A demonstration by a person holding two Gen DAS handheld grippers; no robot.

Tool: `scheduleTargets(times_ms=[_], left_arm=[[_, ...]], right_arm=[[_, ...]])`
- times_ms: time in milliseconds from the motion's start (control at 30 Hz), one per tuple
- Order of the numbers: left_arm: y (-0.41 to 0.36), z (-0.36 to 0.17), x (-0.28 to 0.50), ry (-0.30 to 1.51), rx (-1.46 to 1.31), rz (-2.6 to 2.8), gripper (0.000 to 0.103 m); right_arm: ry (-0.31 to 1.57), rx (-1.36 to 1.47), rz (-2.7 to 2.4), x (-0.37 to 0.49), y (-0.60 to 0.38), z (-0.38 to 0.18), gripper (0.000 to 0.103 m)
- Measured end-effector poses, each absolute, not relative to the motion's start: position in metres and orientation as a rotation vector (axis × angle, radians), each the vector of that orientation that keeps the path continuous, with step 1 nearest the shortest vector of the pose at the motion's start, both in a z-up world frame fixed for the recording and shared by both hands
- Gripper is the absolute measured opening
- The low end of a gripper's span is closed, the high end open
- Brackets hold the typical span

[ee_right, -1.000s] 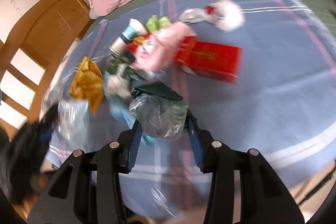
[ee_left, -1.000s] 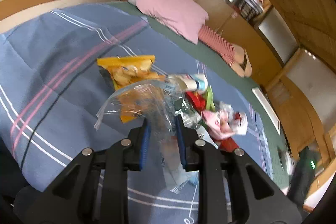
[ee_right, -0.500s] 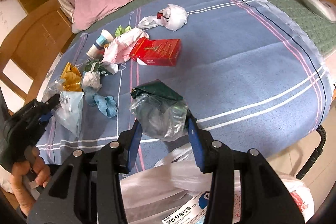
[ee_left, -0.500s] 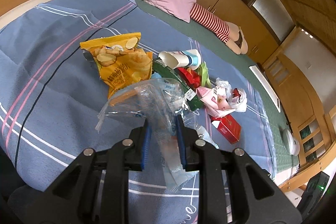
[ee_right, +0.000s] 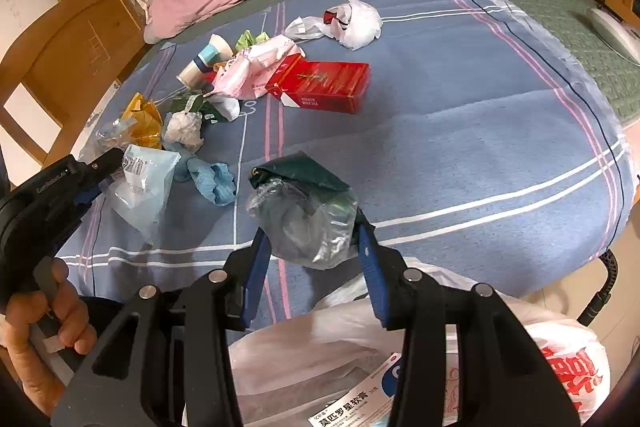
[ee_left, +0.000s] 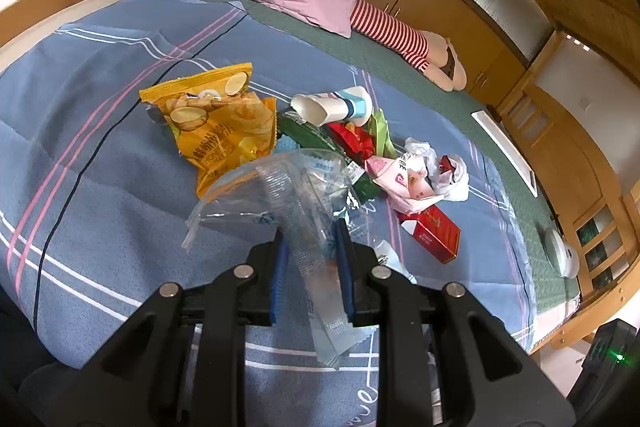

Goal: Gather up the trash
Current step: 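Grasp the dark green and clear plastic bag with the right gripper while the left holds its bag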

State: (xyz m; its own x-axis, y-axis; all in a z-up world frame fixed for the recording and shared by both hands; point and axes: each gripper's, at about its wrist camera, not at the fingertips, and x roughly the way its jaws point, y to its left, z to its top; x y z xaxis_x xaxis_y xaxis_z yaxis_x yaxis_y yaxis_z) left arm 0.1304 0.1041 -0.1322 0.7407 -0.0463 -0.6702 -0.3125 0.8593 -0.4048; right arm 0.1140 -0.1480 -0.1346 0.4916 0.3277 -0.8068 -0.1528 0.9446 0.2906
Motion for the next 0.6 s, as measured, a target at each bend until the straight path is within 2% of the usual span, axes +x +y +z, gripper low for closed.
scheduleTargets(times_ms=[600], left_arm=[[0.1037, -0.1341, 0.1314, 0.736, -0.522, 0.153, 0.023]], right_arm=[[1.034, 0.193, 0.298, 0.1157, -0.1436, -0.1400, 0.044]])
